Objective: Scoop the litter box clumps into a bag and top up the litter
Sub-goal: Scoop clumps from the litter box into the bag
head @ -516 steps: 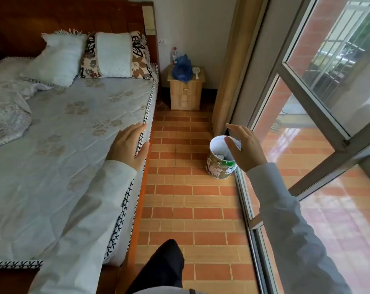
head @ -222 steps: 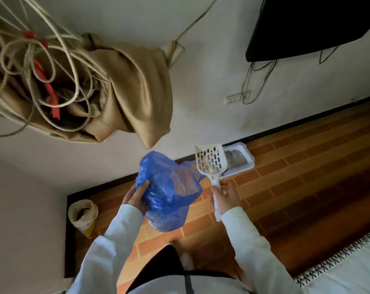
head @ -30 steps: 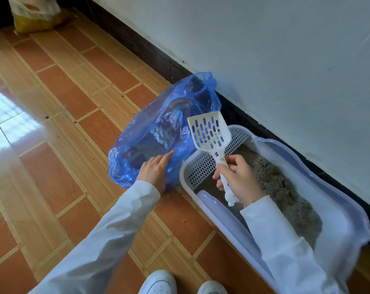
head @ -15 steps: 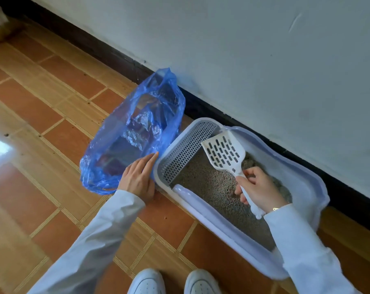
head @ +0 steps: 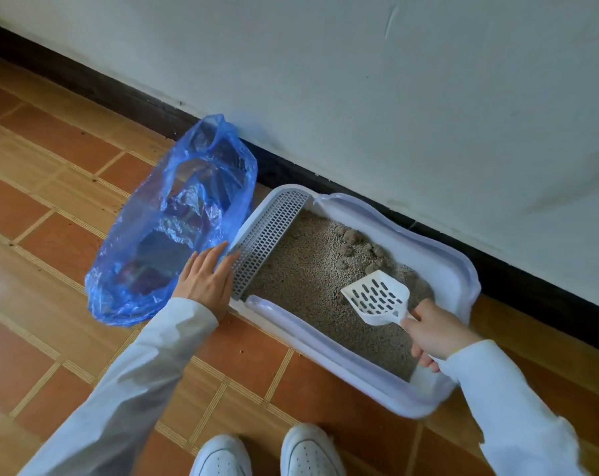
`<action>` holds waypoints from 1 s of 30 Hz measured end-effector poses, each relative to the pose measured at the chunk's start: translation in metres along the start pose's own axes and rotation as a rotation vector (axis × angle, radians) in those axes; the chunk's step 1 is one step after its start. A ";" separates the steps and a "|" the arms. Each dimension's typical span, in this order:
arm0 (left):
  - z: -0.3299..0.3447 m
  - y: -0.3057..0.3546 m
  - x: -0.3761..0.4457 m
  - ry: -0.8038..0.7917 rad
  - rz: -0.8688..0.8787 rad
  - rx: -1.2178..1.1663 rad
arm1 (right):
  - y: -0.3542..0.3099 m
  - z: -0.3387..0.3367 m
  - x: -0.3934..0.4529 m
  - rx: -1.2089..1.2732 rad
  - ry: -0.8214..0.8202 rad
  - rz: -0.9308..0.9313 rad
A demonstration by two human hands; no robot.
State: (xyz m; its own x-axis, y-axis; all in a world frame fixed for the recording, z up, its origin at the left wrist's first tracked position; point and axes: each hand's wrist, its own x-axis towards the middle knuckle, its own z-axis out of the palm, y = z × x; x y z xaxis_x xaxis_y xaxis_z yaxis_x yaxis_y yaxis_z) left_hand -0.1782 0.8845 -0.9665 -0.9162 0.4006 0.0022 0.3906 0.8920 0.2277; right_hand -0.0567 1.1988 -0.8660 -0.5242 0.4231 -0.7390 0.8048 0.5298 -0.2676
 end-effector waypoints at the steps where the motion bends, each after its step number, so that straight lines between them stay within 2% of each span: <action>1: 0.000 0.001 0.001 -0.004 0.003 -0.010 | 0.001 -0.001 0.000 -0.014 -0.006 0.018; 10: 0.000 0.018 0.007 0.000 0.019 -0.084 | -0.002 -0.001 0.004 -0.064 -0.099 0.112; 14: 0.000 0.021 0.007 -0.008 0.010 -0.086 | 0.000 0.008 0.025 -0.018 -0.041 0.069; 17: 0.002 0.020 0.006 -0.032 0.012 -0.107 | 0.005 0.019 0.053 0.077 0.042 0.046; 22: 0.003 0.020 0.005 -0.035 0.009 -0.130 | -0.005 0.034 0.078 0.264 0.078 0.009; 30: 0.003 0.018 0.003 -0.029 0.009 -0.152 | -0.002 0.039 0.064 0.540 -0.023 -0.037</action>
State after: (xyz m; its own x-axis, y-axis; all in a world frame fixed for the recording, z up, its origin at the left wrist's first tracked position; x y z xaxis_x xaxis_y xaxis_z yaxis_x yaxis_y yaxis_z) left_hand -0.1734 0.9022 -0.9656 -0.9089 0.4164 -0.0229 0.3787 0.8470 0.3730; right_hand -0.0805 1.1961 -0.9368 -0.5538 0.3921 -0.7345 0.8175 0.0885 -0.5691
